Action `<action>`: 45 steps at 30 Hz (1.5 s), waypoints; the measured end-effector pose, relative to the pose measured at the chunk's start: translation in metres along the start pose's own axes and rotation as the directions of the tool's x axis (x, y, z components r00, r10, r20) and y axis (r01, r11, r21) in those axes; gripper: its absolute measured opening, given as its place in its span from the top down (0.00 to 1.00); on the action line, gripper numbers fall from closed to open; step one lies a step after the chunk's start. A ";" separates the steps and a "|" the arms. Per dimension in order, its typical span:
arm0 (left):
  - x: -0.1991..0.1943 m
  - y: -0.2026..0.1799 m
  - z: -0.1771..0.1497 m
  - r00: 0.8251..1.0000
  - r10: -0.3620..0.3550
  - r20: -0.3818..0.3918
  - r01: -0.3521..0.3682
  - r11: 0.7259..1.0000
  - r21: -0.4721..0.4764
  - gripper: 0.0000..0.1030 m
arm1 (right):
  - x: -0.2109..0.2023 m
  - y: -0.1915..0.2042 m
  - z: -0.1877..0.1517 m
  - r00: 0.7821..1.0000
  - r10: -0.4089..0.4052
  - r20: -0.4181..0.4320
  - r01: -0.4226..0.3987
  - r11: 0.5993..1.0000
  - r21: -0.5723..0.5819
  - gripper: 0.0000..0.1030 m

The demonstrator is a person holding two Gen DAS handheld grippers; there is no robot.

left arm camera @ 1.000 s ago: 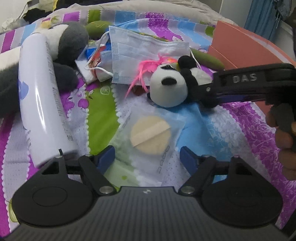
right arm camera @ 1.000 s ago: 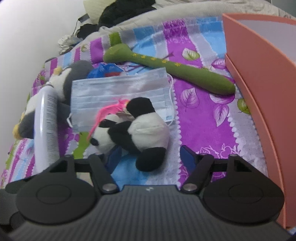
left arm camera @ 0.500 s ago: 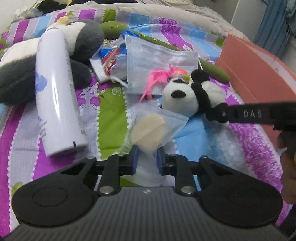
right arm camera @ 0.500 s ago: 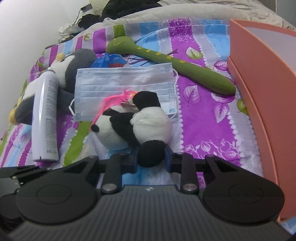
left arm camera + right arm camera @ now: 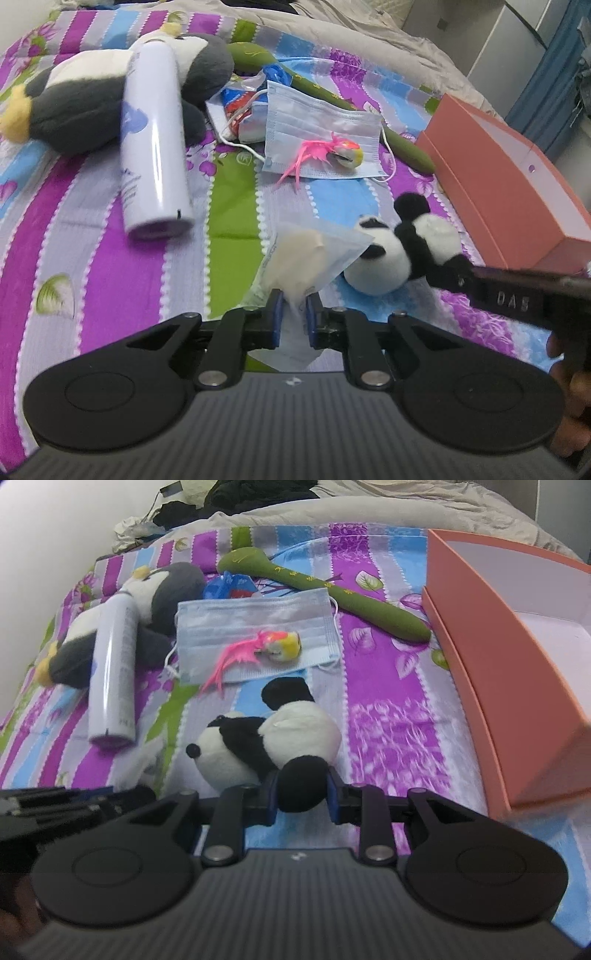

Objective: Organize soft objects
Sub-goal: 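Carry the panda plush and sponge bag with both tools over the pink box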

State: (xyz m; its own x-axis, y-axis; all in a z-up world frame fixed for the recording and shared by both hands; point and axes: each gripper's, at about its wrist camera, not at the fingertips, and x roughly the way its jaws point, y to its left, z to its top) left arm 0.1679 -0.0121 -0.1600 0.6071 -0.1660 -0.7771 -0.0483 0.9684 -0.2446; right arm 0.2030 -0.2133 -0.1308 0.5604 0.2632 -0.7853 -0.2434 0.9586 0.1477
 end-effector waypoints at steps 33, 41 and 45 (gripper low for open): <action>-0.105 -0.100 0.081 0.990 -0.075 0.121 0.072 0.997 0.025 0.85 | -0.131 -0.030 0.031 0.982 -0.033 0.185 0.040 0.999 -0.032 0.75; -0.118 -0.158 0.144 0.975 -0.144 0.170 0.132 0.988 0.084 0.85 | -0.165 -0.065 0.079 0.958 -0.086 0.274 0.095 0.995 -0.017 0.75; -0.115 -0.195 0.168 0.969 -0.183 0.163 0.165 0.979 0.116 0.85 | -0.178 -0.086 0.101 0.944 -0.116 0.310 0.122 0.993 0.000 0.75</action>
State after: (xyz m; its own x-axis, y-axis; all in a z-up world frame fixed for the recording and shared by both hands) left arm 0.2411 -0.1510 0.0744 0.7270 -0.3078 -0.6137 0.1449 0.9425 -0.3011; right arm 0.2041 -0.3321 0.0568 0.8025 0.1707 -0.5717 -0.1730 0.9836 0.0509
